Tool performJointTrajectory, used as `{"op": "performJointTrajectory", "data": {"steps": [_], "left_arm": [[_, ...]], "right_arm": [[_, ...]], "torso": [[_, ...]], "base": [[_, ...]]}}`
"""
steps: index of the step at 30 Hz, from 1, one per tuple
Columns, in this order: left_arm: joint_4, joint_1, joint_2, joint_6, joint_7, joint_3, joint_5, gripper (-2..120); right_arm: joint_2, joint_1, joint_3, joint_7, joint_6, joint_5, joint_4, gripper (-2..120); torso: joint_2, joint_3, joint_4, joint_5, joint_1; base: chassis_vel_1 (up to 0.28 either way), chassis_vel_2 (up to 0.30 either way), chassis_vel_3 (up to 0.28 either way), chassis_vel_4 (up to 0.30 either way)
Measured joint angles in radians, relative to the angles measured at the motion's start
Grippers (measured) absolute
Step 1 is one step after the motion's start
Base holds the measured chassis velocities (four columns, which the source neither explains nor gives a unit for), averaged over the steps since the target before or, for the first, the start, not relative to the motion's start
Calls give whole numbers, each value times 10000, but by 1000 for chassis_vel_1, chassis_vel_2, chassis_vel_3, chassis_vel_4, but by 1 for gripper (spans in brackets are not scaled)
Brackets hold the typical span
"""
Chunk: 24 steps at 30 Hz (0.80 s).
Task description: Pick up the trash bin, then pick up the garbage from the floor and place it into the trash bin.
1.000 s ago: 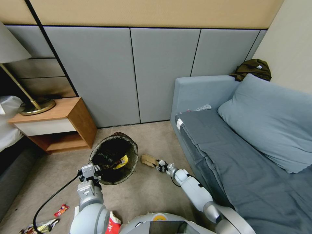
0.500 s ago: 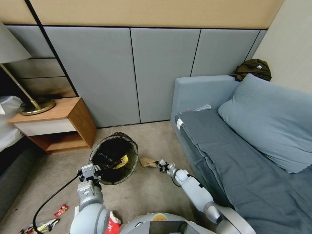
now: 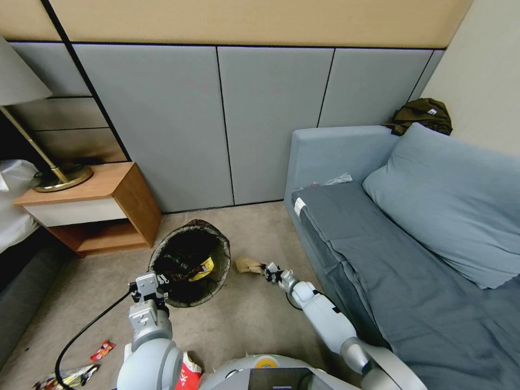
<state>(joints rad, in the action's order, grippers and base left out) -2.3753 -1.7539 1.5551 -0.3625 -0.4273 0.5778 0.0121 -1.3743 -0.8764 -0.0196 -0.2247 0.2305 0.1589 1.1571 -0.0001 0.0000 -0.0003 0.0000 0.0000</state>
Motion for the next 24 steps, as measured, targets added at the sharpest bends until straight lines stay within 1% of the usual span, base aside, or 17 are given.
{"op": "performJointTrajectory", "data": {"steps": [1,2,3,5,6,9,10,12,13,15,16,18,24], "left_arm": [[0,0,-1,0,0,-3,0,0],[0,0,-1,0,0,-3,0,0],[1,-17,-13,0,2,-8,0,0],[24,-72,-43,0,7,-16,2,0],[24,-72,-43,0,7,-16,2,0],[87,-96,-74,27,31,-64,13,0],[87,-96,-74,27,31,-64,13,0],[127,-120,-79,38,35,-120,12,0],[127,-120,-79,38,35,-120,12,0],[142,-112,-80,40,37,-144,4,0],[142,-112,-80,40,37,-144,4,0],[145,-103,-82,41,38,-164,-4,0],[145,-102,-81,41,39,-191,-11,0]], "right_arm": [[28,-53,-20,62,-26,106,329,0],[28,-53,-20,62,-26,106,329,0],[140,-202,-63,233,-105,494,1488,0],[377,-300,-54,401,-287,1005,3072,0],[377,-300,-54,401,-287,1005,3072,0],[583,-291,126,467,-417,1664,5300,0],[583,-291,126,467,-417,1664,5300,0],[628,-290,322,377,-441,2163,6576,0],[628,-290,322,377,-441,2163,6576,0],[653,-359,590,-36,-364,2620,7458,0],[653,-359,590,-36,-364,2620,7458,0],[707,-476,877,-474,-215,2754,7924,0],[911,-800,1459,-874,-127,2564,8287,0]], "torso": [[0,0,1,-1,0],[0,0,1,-1,0],[0,0,1,0,0],[1,0,0,-3,0],[1,0,0,-3,0],[1,0,1,-1,0],[1,0,1,-1,0],[1,-1,1,-2,0],[1,-1,1,-2,0],[1,-1,2,0,0],[1,-1,2,0,0],[1,0,2,0,0],[1,-1,1,0,0]], "base": [[0,0,0,0],[0,0,0,0],[0,0,0,0],[0,0,0,0],[0,0,0,0],[0,0,0,0],[0,0,0,0],[0,0,0,0],[0,0,0,0],[0,0,0,0],[0,0,0,0],[0,0,0,0],[0,0,0,0]]}}
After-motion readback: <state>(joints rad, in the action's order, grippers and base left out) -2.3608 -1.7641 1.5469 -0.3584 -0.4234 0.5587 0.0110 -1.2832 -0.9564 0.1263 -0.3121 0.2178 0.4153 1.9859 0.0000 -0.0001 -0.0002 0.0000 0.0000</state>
